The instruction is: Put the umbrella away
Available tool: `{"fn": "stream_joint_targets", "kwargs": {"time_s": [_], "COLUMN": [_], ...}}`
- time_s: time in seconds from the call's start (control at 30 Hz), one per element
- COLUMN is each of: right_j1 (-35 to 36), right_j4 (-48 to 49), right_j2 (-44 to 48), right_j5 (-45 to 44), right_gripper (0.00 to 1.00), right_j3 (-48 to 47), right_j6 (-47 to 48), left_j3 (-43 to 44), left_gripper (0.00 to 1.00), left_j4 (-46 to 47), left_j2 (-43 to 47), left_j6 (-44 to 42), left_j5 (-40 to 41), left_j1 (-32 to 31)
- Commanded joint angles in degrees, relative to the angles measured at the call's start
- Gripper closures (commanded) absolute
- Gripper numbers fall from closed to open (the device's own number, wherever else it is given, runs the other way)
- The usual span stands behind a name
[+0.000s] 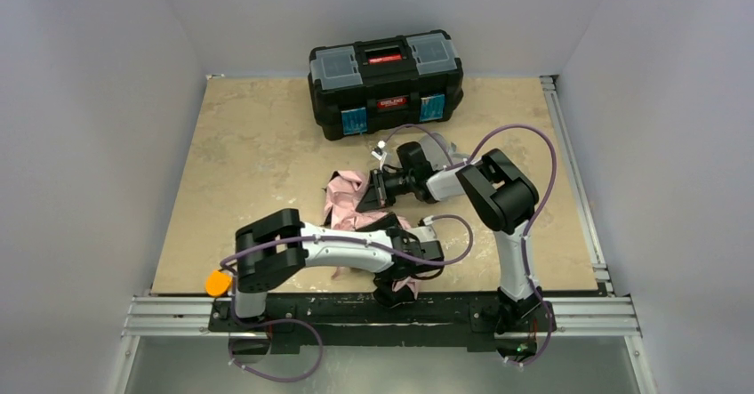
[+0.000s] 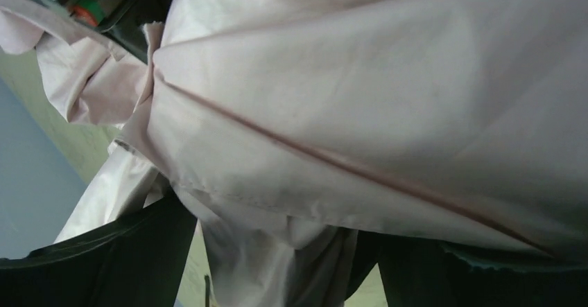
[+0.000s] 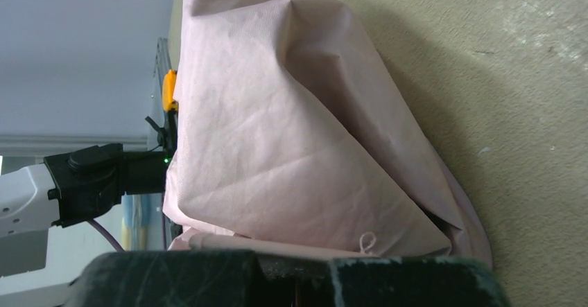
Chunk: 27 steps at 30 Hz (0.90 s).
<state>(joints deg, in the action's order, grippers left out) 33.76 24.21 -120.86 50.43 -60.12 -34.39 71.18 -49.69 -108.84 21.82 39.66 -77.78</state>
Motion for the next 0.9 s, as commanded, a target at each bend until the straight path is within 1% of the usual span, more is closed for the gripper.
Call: {"fn": "stream_joint_targets", "kwargs": {"time_s": [0.0,0.07,0.1,0.17,0.33,0.4,0.47,0.63,0.7,0.8,0.87], "right_j1": [0.51,0.51,0.47,0.50,0.52,0.52,0.52,0.48,0.50,0.52,0.47], "right_j4": [0.22,0.39,0.34,0.23,-0.52,-0.80,-0.91,-1.43,-1.68,-1.83,-1.91], "right_j2": [-0.13,-0.01,0.09,0.33,0.87,0.99,1.21,1.42,1.35,1.27,1.32], "right_j5": [-2.11,-2.17,-2.14,-2.18,-1.86,-1.64,-1.43,-1.23,-1.06,-0.69,-0.43], "right_gripper": [1.00,1.00,1.00,1.00,1.00,1.00,1.00,1.00,1.00,1.00,1.00], "right_j3": [1.41,1.47,1.48,1.45,1.04,0.97,0.88,0.54,0.36,0.24,0.31], "right_j6": [2.86,3.00,3.20,3.55,4.11,4.21,4.34,4.42,4.39,4.42,4.46], "left_j3": [4.14,5.75,6.41,8.10,9.55,9.69,9.07,5.19,3.36,2.64,2.78], "left_gripper": [0.02,0.00,0.00,0.00,0.00,0.00,0.00,0.00,0.00,0.00,0.00], "left_j4": [-9.19,-11.93,-12.87,-14.62,-15.07,-15.57,-14.95,-11.17,-8.58,-6.25,-5.14], "left_j2": [2.32,3.70,4.78,8.24,16.08,17.94,19.13,18.22,17.09,13.51,10.11], "left_j6": [0.72,0.24,-0.15,-0.92,-6.32,-7.93,-9.18,-11.03,-11.52,-12.64,-13.37], "left_j5": [-8.01,-11.19,-14.02,-17.61,-28.98,-31.87,-32.79,-35.66,-38.21,-40.43,-40.15], "left_j1": [1.55,2.33,3.01,4.93,9.19,10.91,12.48,18.80,21.83,24.51,25.29]}}
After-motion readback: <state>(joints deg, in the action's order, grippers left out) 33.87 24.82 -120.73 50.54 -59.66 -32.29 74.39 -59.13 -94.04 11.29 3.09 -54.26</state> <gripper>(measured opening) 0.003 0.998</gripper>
